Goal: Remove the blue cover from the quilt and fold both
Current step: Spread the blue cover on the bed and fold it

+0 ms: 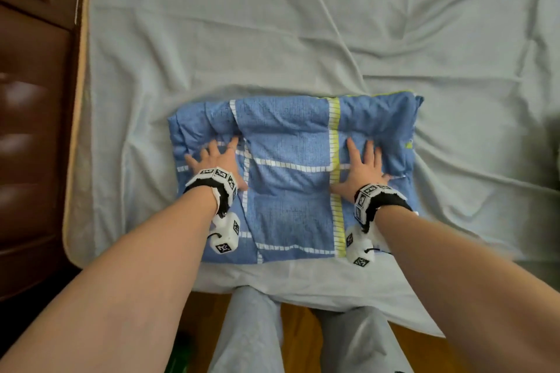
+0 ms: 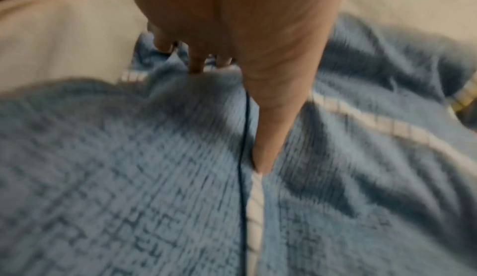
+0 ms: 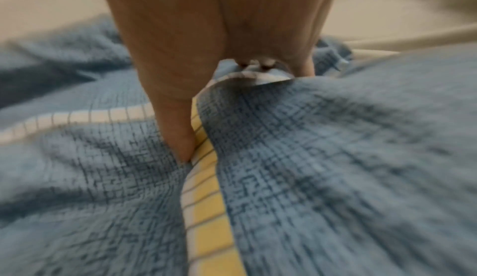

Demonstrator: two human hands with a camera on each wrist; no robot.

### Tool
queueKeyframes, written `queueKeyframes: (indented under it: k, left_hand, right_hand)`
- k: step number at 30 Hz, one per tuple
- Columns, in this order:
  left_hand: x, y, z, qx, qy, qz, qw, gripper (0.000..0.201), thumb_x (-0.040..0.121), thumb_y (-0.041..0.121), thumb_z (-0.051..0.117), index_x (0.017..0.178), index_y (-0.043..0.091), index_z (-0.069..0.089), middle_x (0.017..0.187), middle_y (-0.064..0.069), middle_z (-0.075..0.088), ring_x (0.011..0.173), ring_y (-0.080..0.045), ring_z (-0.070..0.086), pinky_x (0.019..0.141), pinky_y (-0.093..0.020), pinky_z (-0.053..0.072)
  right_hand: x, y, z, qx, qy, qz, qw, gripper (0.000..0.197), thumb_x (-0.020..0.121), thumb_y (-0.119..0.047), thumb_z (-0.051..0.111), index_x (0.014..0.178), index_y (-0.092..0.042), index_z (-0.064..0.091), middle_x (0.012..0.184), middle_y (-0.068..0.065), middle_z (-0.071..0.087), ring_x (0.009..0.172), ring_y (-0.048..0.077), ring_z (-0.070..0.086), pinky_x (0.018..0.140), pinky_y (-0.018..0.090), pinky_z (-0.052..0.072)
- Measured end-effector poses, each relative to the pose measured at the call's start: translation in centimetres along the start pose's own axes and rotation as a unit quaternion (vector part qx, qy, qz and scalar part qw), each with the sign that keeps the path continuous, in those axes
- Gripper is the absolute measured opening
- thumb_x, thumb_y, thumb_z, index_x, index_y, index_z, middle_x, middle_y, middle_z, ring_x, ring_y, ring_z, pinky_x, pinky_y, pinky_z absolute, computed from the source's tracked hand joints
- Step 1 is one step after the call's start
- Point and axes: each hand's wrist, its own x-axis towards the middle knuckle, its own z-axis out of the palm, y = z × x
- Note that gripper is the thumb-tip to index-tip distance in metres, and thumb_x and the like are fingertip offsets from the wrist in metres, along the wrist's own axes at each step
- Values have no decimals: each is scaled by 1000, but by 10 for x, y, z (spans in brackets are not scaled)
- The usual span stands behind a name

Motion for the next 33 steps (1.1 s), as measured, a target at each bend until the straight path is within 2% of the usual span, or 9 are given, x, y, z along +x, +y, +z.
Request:
queueKeyframes:
  k: [2,6,11,15,18,21,23,27,33]
  left_hand:
    - [-28,6,-12,-40,31,-2,999,117,67,43,82,153,31,4,155,-15,14,142,-37,22,110,-59,28]
    - [-65,47,-5,-151,24,76,985,112,74,37,81,153,38,1,152,-9,12,134,-33,37,97,-44,48]
    - [-61,104,43,-208,-80,37,974,128,66,55,81,148,47,-16,156,-5,-32,147,-41,6,116,-56,23]
    - [-47,106,62,-174,-25,18,984,115,71,55,76,150,49,-8,160,-1,-23,147,-43,5,118,-51,17]
    - [-64,102,68,-243,-4,29,969,97,75,46,73,152,42,16,163,-8,2,144,-40,22,116,-50,26]
    - [-102,104,66,-422,-52,8,905,74,82,37,71,146,40,35,150,-8,40,125,-35,51,92,-50,53]
    - [-132,105,61,-477,-90,-5,875,65,89,43,65,146,40,35,151,-1,39,125,-30,48,81,-47,58]
    - [-175,99,42,-531,-123,-9,838,62,93,61,46,148,35,34,156,1,30,134,-32,39,92,-49,52]
    - [-212,59,12,-617,-119,45,776,68,86,77,34,133,32,55,132,-9,58,115,-33,59,94,-53,50]
  right_hand:
    - [-25,20,0,30,16,39,999,119,71,-49,79,152,-39,-7,162,4,-16,150,25,-13,113,68,12]
    - [-61,65,10,135,20,184,973,130,65,-50,84,153,-33,-10,162,9,-10,149,34,-3,115,63,15]
    - [-44,103,38,329,40,185,925,135,55,-46,93,154,-23,5,151,19,30,135,38,37,112,50,33]
    - [-27,117,63,353,65,169,918,127,42,-59,91,141,-26,20,139,12,44,121,39,52,103,54,44]
    - [-43,126,64,461,61,127,876,101,48,-48,90,129,-25,34,121,1,56,109,32,59,97,50,49]
    - [-71,122,41,496,87,56,862,77,58,-33,85,126,-22,49,117,0,62,102,24,60,93,40,51]
    - [-90,112,25,497,91,-9,863,65,64,-24,82,122,-23,53,112,-3,64,101,21,61,90,38,51]
    - [-133,84,1,433,92,-105,891,57,69,-19,74,119,-34,52,104,-9,62,99,20,60,88,33,48]
    - [-179,10,1,259,86,-248,929,61,73,-13,65,131,-24,49,110,14,66,101,38,61,83,42,51]
